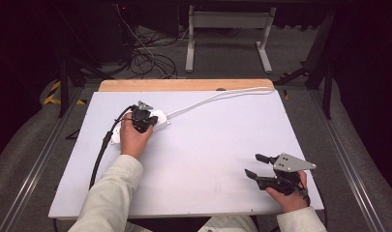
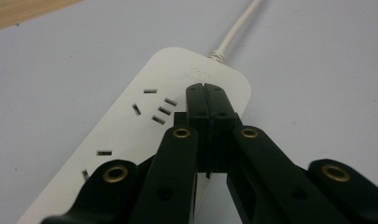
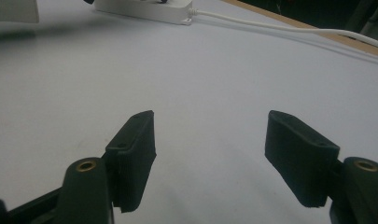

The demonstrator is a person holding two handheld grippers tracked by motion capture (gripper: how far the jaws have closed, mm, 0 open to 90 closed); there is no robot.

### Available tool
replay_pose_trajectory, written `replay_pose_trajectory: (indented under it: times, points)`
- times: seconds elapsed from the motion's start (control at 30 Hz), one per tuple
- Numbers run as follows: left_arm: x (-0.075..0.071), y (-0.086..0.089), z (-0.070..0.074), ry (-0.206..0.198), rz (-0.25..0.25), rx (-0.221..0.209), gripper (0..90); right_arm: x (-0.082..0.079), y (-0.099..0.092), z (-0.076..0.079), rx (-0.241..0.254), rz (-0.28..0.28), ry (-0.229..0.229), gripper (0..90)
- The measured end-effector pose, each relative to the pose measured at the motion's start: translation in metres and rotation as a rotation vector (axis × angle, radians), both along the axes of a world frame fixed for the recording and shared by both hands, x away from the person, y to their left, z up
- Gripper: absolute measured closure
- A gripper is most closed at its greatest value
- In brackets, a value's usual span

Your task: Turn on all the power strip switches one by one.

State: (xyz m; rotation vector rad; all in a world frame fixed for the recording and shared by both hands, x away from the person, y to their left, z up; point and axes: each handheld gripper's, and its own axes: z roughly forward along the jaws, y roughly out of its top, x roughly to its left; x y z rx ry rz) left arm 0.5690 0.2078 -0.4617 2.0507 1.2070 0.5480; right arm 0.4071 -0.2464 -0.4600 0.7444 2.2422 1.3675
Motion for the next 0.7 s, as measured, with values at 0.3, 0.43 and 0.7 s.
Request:
replay_pose_trajectory:
  times: [0.3, 0.43, 0.7]
  points:
    - [0.000, -0.004, -0.002, -0.007, -0.003, 0.008, 90.0, 0.000, 0.000, 0.000, -0.001, 0.001, 0.003, 34.1]
    - [0.002, -0.001, -0.001, 0.015, 0.000, -0.026, 90.0, -0.001, -0.001, 0.000, 0.001, 0.000, 0.001, 34.1]
    - [0.004, 0.008, -0.004, 0.040, 0.026, -0.097, 90.0, -0.002, -0.001, 0.000, 0.002, 0.002, -0.001, 34.1]
